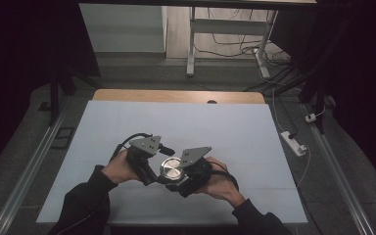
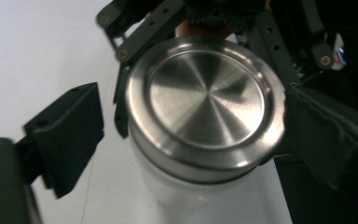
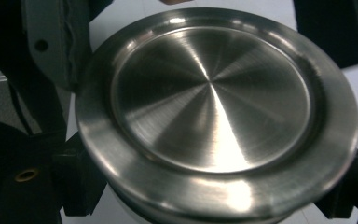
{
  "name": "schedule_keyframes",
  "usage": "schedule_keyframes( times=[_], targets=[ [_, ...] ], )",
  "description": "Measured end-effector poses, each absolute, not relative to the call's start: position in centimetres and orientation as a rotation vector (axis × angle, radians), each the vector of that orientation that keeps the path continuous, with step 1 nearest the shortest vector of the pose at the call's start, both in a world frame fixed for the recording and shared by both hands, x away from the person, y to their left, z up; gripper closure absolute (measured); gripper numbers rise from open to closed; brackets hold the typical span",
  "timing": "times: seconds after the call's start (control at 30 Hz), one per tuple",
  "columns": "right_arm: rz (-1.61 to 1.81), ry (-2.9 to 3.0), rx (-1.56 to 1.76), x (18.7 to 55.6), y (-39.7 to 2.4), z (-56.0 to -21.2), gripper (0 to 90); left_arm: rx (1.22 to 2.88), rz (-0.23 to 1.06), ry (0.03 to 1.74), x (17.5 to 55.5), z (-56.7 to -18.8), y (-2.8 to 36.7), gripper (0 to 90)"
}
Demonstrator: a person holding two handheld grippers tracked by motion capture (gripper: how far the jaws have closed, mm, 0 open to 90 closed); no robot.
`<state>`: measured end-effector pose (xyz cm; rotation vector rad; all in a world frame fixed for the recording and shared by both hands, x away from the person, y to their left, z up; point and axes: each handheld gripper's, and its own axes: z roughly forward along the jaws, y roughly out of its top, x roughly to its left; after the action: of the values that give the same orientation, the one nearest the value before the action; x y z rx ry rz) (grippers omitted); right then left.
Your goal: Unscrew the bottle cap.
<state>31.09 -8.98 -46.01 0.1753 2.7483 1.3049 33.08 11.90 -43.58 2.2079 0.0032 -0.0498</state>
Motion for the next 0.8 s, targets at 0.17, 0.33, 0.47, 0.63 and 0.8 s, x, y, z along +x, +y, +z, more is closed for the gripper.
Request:
schedule_keyframes(
  times=[0.17,0.33,0.47,0.63,0.8],
  targets=[
    [1.294,2.747,0.152,31.0,-9.1,-45.8,14.9,2.2,-0.068,-0.037,33.1,-43.3,11.6,18.5],
    [1.274,2.703,0.245,31.4,-9.3,-45.7,14.9,2.194,-0.006,0.067,33.0,-43.2,11.2,18.9],
    [1.262,2.656,0.385,32.1,-9.5,-46.0,14.9,2.182,0.098,0.264,32.9,-43.5,10.3,19.1],
    [1.245,2.605,0.521,32.7,-9.8,-46.4,14.9,2.168,0.198,0.405,32.5,-43.5,9.1,20.4],
    [1.277,2.578,0.55,32.9,-10.1,-46.3,14.9,2.13,0.195,0.426,32.9,-43.4,9.2,11.7]
  ],
)
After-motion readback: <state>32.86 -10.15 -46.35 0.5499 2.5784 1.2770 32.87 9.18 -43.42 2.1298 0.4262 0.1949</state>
